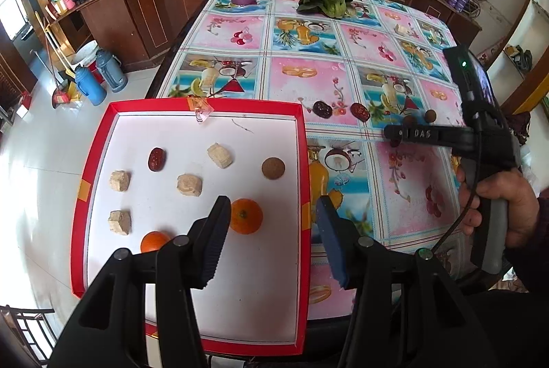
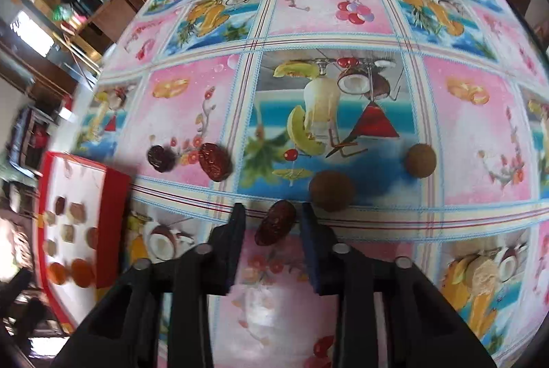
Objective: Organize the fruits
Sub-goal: 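Grasp a red date with the right tool while the left tool grasps another date, then carry both red dates to the white tray and open both tools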
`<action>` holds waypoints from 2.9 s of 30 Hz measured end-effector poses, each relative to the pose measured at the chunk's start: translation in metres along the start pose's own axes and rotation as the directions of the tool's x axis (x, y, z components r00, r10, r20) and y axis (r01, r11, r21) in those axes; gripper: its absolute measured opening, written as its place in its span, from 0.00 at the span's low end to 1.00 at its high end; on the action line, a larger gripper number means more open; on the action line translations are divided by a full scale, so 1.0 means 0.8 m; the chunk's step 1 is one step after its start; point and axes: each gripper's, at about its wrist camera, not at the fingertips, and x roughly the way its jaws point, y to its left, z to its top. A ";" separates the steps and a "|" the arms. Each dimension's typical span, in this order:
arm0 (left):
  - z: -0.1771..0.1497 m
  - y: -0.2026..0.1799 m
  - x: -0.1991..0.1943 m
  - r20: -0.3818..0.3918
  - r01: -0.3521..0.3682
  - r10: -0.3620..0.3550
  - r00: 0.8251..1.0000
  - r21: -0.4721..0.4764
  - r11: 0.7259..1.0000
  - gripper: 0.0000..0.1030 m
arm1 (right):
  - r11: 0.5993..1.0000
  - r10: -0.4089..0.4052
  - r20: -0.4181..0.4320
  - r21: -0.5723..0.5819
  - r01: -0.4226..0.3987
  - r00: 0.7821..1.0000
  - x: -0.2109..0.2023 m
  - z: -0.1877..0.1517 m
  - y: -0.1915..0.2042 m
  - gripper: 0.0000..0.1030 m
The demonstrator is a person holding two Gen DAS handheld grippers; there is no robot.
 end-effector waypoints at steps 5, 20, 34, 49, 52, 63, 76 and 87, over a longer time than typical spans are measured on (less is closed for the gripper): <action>0.025 -0.007 0.000 0.005 0.051 -0.051 0.999 -0.027 0.998 0.52 | 0.999 -0.008 0.012 -0.035 0.008 1.000 -0.006 -0.012 -0.002 0.20; 0.107 -0.104 0.141 -0.165 0.137 -0.158 0.974 -0.132 0.982 0.52 | 0.996 0.003 0.039 -0.092 0.001 0.999 -0.041 -0.060 -0.070 0.20; 0.132 -0.126 0.201 -0.229 0.022 -0.064 0.971 -0.185 0.983 0.51 | 0.988 0.037 0.044 -0.149 -0.030 0.998 -0.045 -0.069 -0.084 0.20; 0.108 -0.129 0.185 -0.206 0.118 -0.116 0.972 -0.003 0.993 0.26 | 0.990 0.021 0.058 -0.138 -0.013 0.998 -0.047 -0.070 -0.082 0.20; 0.086 -0.130 0.174 -0.216 0.134 -0.122 0.969 0.042 0.990 0.26 | 0.991 0.025 0.057 -0.133 -0.017 0.998 -0.046 -0.069 -0.084 0.20; 0.023 -0.135 0.141 -0.225 0.186 -0.162 0.961 0.089 0.979 0.26 | 0.992 0.017 0.051 -0.127 -0.010 0.999 -0.045 -0.068 -0.080 0.19; 0.024 -0.115 0.107 -0.136 0.173 -0.163 0.977 0.063 0.983 0.26 | 0.982 0.035 0.071 -0.189 -0.020 0.997 -0.049 -0.059 -0.045 0.19; 0.031 -0.073 0.060 -0.019 0.070 -0.069 0.997 0.056 0.996 0.26 | 0.962 0.068 0.081 -0.269 -0.044 0.994 -0.047 -0.045 0.007 0.19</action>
